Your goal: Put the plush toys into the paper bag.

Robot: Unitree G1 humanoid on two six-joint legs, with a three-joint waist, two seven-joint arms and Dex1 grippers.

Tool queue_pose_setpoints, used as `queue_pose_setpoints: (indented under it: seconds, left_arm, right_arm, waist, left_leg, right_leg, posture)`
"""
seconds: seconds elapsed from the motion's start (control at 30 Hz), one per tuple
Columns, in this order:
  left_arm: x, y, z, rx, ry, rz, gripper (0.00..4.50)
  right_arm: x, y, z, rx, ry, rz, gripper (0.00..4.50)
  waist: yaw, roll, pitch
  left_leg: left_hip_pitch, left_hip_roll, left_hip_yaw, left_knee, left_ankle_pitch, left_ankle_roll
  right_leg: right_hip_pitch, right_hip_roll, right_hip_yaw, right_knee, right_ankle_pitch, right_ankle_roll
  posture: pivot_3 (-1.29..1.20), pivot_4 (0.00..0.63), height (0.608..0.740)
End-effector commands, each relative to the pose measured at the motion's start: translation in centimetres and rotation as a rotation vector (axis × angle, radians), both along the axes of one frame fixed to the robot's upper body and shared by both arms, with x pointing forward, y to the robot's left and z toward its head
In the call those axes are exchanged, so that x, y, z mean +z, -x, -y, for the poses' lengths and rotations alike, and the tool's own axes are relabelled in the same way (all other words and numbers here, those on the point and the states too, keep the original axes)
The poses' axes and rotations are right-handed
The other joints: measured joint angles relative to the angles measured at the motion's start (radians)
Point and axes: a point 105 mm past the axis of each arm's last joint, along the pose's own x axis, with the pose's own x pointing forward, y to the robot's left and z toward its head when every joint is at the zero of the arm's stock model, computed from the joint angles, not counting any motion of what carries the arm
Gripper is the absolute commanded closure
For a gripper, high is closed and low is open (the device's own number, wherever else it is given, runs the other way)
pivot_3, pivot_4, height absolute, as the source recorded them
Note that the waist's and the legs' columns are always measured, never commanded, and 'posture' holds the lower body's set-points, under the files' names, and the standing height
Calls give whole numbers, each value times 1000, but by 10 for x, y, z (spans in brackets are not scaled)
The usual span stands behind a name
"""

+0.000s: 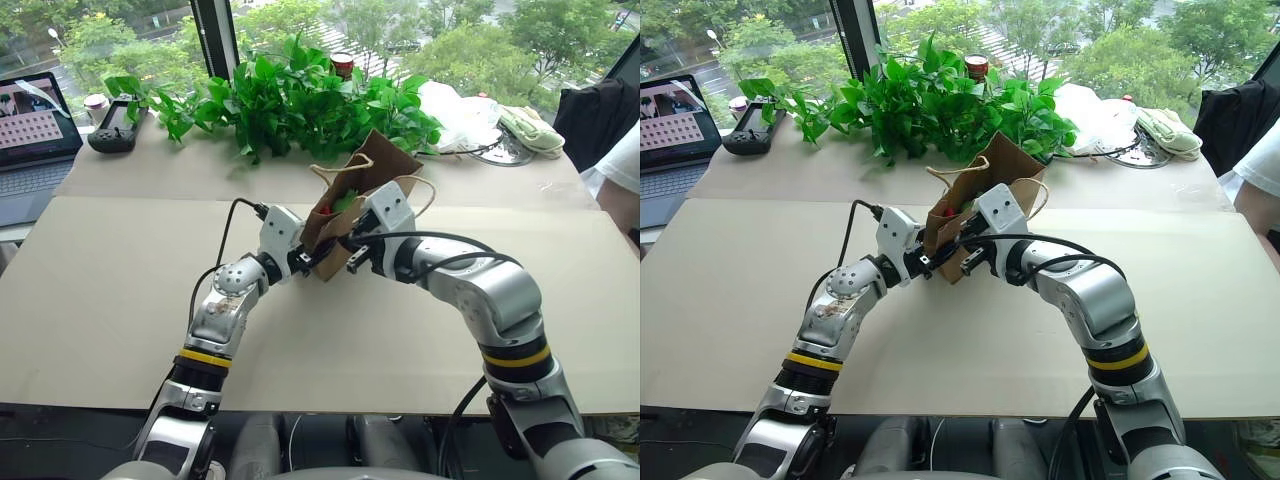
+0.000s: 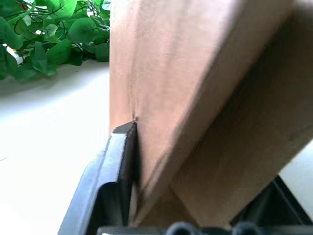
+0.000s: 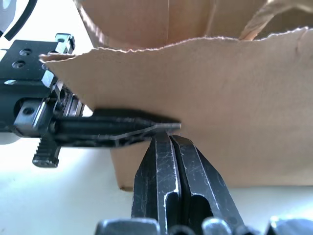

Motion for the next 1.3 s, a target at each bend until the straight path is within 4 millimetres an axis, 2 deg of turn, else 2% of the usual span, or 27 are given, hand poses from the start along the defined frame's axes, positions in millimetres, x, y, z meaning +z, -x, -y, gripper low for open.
queue_pose_setpoints:
  seconds: [0.03, 0.1, 0.23, 0.43, 0.63, 0.7, 0.8, 0.9, 1.0, 1.17, 1.3]
  left_arm:
    - [18, -3, 3, -1, 25, 69, 3692]
    - [18, -3, 4, -3, 34, 68, 4421]
    - [18, -4, 4, -4, 42, 66, 4421]
    - [22, -8, 2, 4, 80, 76, 4421]
    - [36, -12, -8, 15, 163, 100, 4421]
    - [48, -9, -16, -9, 210, 122, 4421]
    - [56, -5, -24, -36, 231, 144, 4421]
    - [64, 21, -48, -231, 134, 161, 4421]
    - [56, 44, -66, -410, -14, 105, 4421]
    - [46, 57, -87, -578, -191, 29, 4421]
    - [36, 59, -86, -675, -260, 6, 4421]
  right_arm:
    - [12, -1, 1, -3, -4, 44, 4500]
    - [12, -1, 1, -6, -2, 43, 4500]
    - [11, 0, 5, -14, 0, 40, 4500]
    - [10, 5, 27, -25, 19, 49, 4500]
    - [26, 7, 52, -54, -33, 95, 4500]
    - [37, 8, 68, -78, -82, 120, 4500]
    - [43, 9, 82, -94, -115, 131, 4500]
    - [53, 17, 109, -97, -145, 133, 4500]
    - [55, 25, 118, -57, -120, 120, 4500]
    - [50, 33, 132, -17, -40, 70, 4500]
    - [48, 36, 134, 34, -25, 40, 4500]
  waist:
    - [0, 0, 0]
    - [0, 0, 0]
    - [0, 0, 0]
    - [2, 0, 0]
    - [0, 0, 0]
    - [0, 0, 0]
    - [0, 0, 0]
    - [-2, 0, 0]
    - [-7, 0, 0]
    - [2, 0, 0]
    - [5, 0, 0]
  left_leg:
    - [0, 0, 0, 0, 0, 0]
    - [0, 0, 0, 0, 0, 0]
    - [0, 0, 0, 0, 0, 0]
    - [0, 0, 0, 0, 0, 0]
    - [0, 0, 0, 0, 0, 0]
    - [0, 0, -1, 0, 0, 0]
    - [0, 0, -1, 0, 0, 0]
    - [0, 0, -1, 0, 0, 0]
    - [1, 0, 0, -2, 0, 0]
    - [2, 0, 4, -1, 0, 0]
    - [1, 0, 5, -1, 0, -1]
  right_leg:
    - [0, 0, 0, 0, 0, 0]
    - [0, 0, 0, 0, 0, 0]
    - [0, 0, 0, 0, 0, 0]
    - [0, 0, -1, 0, 0, 0]
    - [0, 0, 0, -1, 0, 0]
    - [0, 0, 0, -1, 0, 0]
    - [0, 0, 0, -1, 0, 0]
    - [0, 0, 0, -1, 0, 0]
    - [0, 1, 0, -1, 0, 0]
    - [1, 0, 0, -1, -1, 0]
    - [1, 0, 0, -2, -1, 0]
  posture:
    - [0, 150, 740]
    - [0, 150, 740]
    - [0, 150, 740]
    - [0, 150, 740]
    - [0, 150, 740]
    - [0, 150, 740]
    - [0, 150, 740]
    - [0, 150, 740]
    - [0, 150, 740]
    - [0, 150, 740]
    - [0, 150, 740]
